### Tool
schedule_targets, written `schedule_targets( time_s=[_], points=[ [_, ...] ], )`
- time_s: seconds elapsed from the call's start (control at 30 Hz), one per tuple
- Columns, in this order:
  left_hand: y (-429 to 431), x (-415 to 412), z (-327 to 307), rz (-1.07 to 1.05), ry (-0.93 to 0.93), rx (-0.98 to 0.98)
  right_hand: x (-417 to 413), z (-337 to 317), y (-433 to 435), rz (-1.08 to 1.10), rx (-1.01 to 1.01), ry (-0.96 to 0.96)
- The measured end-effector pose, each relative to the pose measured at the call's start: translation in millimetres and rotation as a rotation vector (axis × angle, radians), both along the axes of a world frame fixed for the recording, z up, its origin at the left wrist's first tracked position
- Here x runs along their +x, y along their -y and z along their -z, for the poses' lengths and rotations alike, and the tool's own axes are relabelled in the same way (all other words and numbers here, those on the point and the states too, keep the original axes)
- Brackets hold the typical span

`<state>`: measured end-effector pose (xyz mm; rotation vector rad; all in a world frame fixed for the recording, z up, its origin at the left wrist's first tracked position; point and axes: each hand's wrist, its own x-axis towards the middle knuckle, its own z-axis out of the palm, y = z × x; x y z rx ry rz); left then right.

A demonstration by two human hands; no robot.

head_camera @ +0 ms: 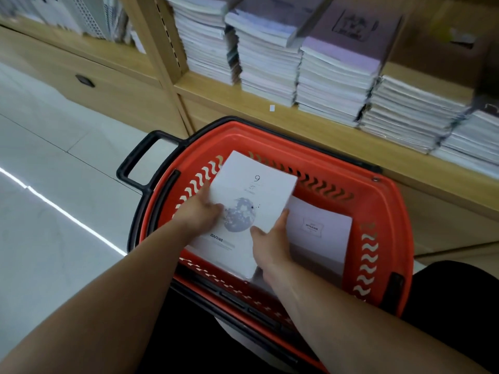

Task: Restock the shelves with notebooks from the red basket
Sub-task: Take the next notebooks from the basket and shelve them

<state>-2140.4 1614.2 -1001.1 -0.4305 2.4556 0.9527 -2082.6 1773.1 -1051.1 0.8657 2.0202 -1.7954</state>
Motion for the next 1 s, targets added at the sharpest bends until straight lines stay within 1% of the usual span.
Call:
schedule_targets(
  time_s=[0.13,0.2,0.23,0.27,0.37,0.47,0.57,0.73,0.9,1.0],
  points=[
    [6,3,-4,-0.030,0.009,0.024,-11,1,6,-0.011,-0.025,-0.029],
    [6,7,-9,-0.022,-0.023,0.054,-11,0,1,0.006,-0.045,-0.015],
    [7,8,-12,-0.029,-0.037,0.106,-10,-1,-3,0.014,-0.059,-0.012],
    [9,8,-14,-0.056,-0.033,0.196,-10,-1,-8,0.018,-0.070,-0.006],
    [10,12,-22,-0.114,0.082,0.495,-11,-4,-25,0.028,-0.117,-0.008],
    [-2,23,-27,-0.105,0.101,0.579,-12,-13,-39,0.020,-0.217,-0.041],
    [-14,37,-33,-0.154,0.045,0.636,-7,-29,-55,-0.055,-0.230,-0.064],
    [-25,46,-61,-0.223,-0.097,0.777,0,-63,-82,-0.089,-0.258,-0.146],
    [-31,40,-100,-0.157,-0.167,0.831,-3,-107,-92,-0.050,-0.202,-0.343],
    [-36,36,-123,-0.083,-0.232,0.894,-9,-135,-98,-0.059,-0.222,-0.420]
  ],
)
